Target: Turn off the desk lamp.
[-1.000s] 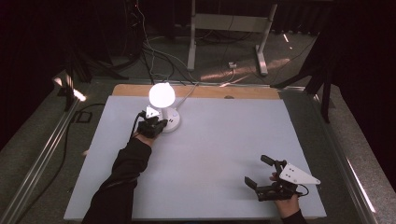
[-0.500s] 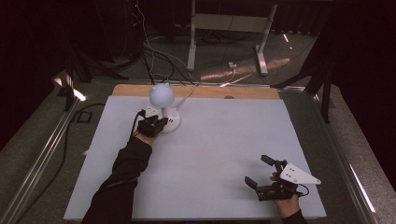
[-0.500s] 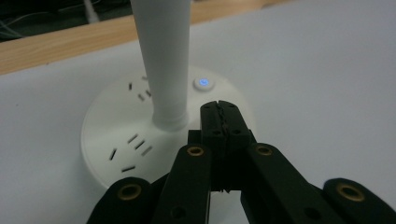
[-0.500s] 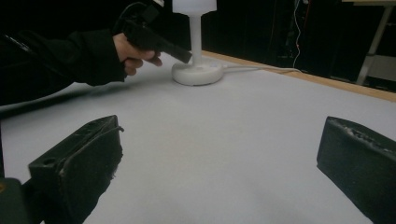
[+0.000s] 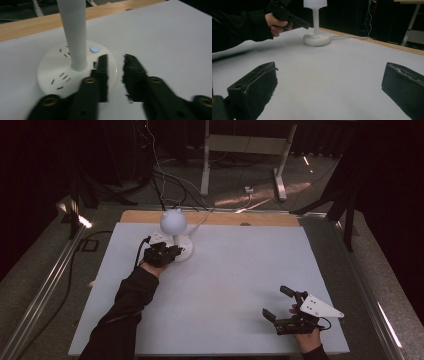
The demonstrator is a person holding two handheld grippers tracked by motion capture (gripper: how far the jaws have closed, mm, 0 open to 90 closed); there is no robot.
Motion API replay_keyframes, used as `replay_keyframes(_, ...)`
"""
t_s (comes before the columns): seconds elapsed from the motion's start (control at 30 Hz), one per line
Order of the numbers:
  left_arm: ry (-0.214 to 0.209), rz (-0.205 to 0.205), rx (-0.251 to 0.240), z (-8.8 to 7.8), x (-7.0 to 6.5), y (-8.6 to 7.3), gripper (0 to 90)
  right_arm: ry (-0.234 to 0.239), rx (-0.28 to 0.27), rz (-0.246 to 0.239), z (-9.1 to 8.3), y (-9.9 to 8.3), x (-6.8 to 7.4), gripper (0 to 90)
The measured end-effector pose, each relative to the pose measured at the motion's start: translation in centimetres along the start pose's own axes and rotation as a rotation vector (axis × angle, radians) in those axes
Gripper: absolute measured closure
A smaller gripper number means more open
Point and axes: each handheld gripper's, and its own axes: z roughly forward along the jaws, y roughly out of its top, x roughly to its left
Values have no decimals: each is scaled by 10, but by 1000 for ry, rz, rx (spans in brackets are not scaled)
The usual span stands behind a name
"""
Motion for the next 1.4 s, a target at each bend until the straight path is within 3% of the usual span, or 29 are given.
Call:
replay_keyframes(0.07, -1, -1, 4, -3, -1, 2, 548, 0, -1, 0, 0, 0, 0, 0)
replay_keyframes(0.2, -18, 8, 12, -7, -4, 5, 385, -2, 0, 0, 0, 0, 0, 0)
replay_keyframes(0.23, -12, 10, 10, -8, -5, 6, 385, -2, 0, 0, 0, 0, 0, 0)
replay_keyframes(0.3, -27, 9, 21, -10, -6, 8, 275, -2, -3, 0, 0, 0, 0, 0)
replay_keyframes(0.4, -33, 19, 29, -12, -9, 9, 224, -1, -1, 0, 0, 0, 0, 0)
replay_keyframes(0.43, -58, 10, 38, -14, -9, 9, 171, -1, -1, 1, 0, 0, 0, 0)
replay_keyframes(0.5, -65, 12, 40, -15, -10, 9, 92, -1, -3, 1, 0, 0, 0, 0)
replay_keyframes(0.53, -118, 9, 46, -17, -9, 9, 51, -1, -2, 1, 0, 0, 0, 0)
replay_keyframes(0.57, -118, 9, 46, -17, -9, 9, 14, -1, -2, 1, 0, 0, 0, 0)
replay_keyframes(0.97, -248, 47, 44, -43, -19, 11, 4, 2, -1, 5, 1, 0, -1, 0)
replay_keyframes(1.2, -291, 74, 19, -67, -23, 5, 4, 1, 1, 2, 1, 1, 0, 0)
replay_keyframes(1.4, -302, 100, 12, -85, -29, -7, 4, -2, -1, 2, 0, 1, 0, 0)
